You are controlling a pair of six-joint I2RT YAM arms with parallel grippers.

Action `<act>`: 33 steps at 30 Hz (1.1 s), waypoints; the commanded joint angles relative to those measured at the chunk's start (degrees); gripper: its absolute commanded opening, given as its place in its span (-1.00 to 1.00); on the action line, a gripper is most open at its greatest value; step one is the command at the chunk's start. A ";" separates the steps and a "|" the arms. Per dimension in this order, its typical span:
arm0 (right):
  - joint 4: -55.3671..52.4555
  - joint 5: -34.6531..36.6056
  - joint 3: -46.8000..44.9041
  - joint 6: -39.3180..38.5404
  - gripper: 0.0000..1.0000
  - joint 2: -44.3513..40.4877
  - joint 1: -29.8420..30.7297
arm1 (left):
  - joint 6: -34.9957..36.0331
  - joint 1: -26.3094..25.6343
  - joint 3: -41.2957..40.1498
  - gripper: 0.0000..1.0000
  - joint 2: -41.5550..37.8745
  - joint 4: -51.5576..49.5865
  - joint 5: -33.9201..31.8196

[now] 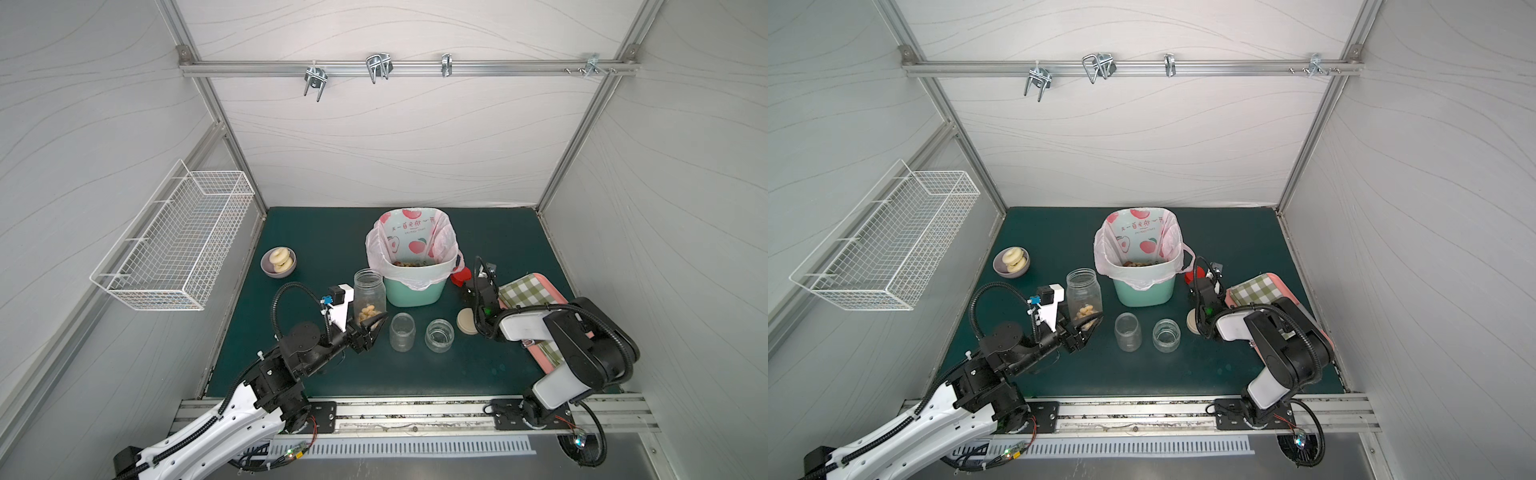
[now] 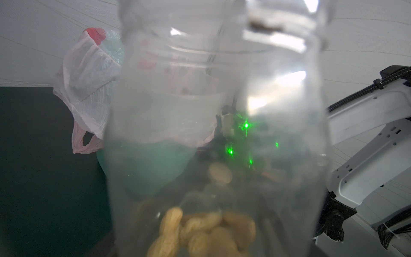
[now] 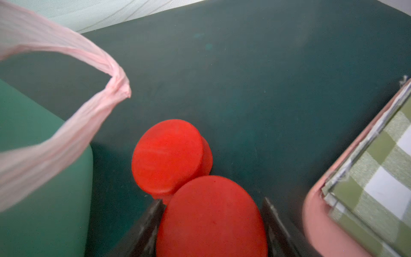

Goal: Empty moldy peanuts from jars
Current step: Place the lid at the center of the board.

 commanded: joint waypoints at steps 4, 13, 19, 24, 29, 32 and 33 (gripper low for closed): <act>2.52 -1.86 0.18 -1.10 -0.02 3.00 -0.66 | 0.57 0.35 1.49 -0.32 -0.73 2.45 -0.90; 1.18 -1.47 -1.49 -1.13 0.47 -0.17 -0.71 | 0.33 0.30 1.23 -0.32 -0.81 3.00 -0.55; 0.10 -1.82 -1.89 -0.97 0.54 -1.65 -0.71 | 0.26 0.35 1.04 -0.32 -1.77 2.68 -0.65; -1.05 -2.03 -2.46 -1.04 0.55 -4.07 -0.59 | 0.34 0.37 0.94 -0.32 -2.56 2.29 -0.90; -4.25 -2.57 -2.46 -1.35 0.58 -7.42 -0.71 | 0.44 0.31 0.87 -0.32 -2.88 2.02 -1.14; -7.10 -3.29 -2.55 -1.30 0.63 -10.47 -0.65 | 0.52 0.38 0.77 -0.32 -3.08 1.94 -1.30; -8.15 -3.59 -2.55 -1.18 0.66 -11.56 -0.61 | 0.53 0.30 0.73 -0.32 -3.10 1.94 -1.26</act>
